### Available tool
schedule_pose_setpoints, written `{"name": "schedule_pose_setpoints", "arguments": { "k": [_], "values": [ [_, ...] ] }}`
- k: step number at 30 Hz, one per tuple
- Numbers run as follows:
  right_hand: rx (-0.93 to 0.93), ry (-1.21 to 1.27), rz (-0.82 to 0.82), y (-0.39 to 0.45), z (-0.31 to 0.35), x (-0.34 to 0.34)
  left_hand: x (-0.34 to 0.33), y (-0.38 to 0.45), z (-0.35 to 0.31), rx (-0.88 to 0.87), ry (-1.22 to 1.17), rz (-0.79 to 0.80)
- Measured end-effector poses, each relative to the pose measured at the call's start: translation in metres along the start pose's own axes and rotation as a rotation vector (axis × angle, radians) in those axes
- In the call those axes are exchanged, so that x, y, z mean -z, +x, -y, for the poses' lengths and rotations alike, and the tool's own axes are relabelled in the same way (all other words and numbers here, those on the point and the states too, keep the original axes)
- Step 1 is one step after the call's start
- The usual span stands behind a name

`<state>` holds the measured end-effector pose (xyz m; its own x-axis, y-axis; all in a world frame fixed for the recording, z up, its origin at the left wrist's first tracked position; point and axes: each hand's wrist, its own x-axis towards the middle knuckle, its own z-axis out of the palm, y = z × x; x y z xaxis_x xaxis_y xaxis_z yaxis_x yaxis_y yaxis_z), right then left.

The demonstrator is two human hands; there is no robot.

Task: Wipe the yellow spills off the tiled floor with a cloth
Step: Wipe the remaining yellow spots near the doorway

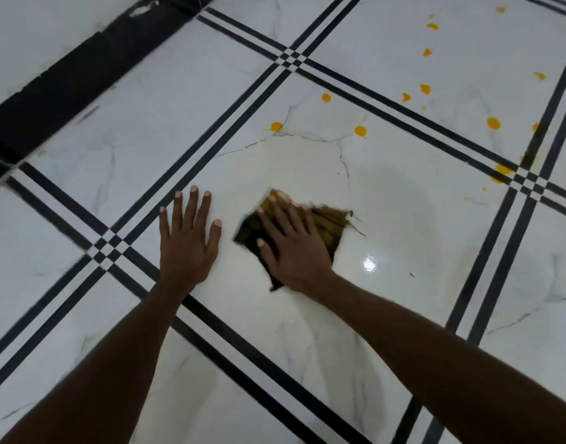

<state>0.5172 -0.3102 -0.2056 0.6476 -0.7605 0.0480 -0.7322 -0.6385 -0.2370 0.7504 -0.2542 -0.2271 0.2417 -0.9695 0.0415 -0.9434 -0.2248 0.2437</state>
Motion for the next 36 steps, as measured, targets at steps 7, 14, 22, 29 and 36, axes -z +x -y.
{"name": "schedule_pose_setpoints", "arguments": {
  "k": [7, 14, 22, 29, 36],
  "values": [
    [-0.329, -0.046, -0.107, 0.063, -0.123, 0.016, 0.005, 0.002, 0.001, 0.014, -0.009, 0.022],
    [-0.079, 0.041, -0.033, -0.007, -0.021, 0.004, 0.027, 0.014, -0.022, 0.085, -0.064, 0.170],
    [0.087, 0.019, -0.056, 0.094, -0.056, 0.000, 0.011, 0.113, -0.031, -0.076, -0.080, 0.048],
    [0.020, -0.035, -0.036, 0.195, -0.070, 0.001, -0.016, 0.155, -0.030, -0.044, -0.011, -0.050],
    [-0.270, -0.044, -0.032, 0.236, -0.145, 0.026, -0.010, 0.152, -0.037, -0.016, -0.007, -0.034]
  ]
}}
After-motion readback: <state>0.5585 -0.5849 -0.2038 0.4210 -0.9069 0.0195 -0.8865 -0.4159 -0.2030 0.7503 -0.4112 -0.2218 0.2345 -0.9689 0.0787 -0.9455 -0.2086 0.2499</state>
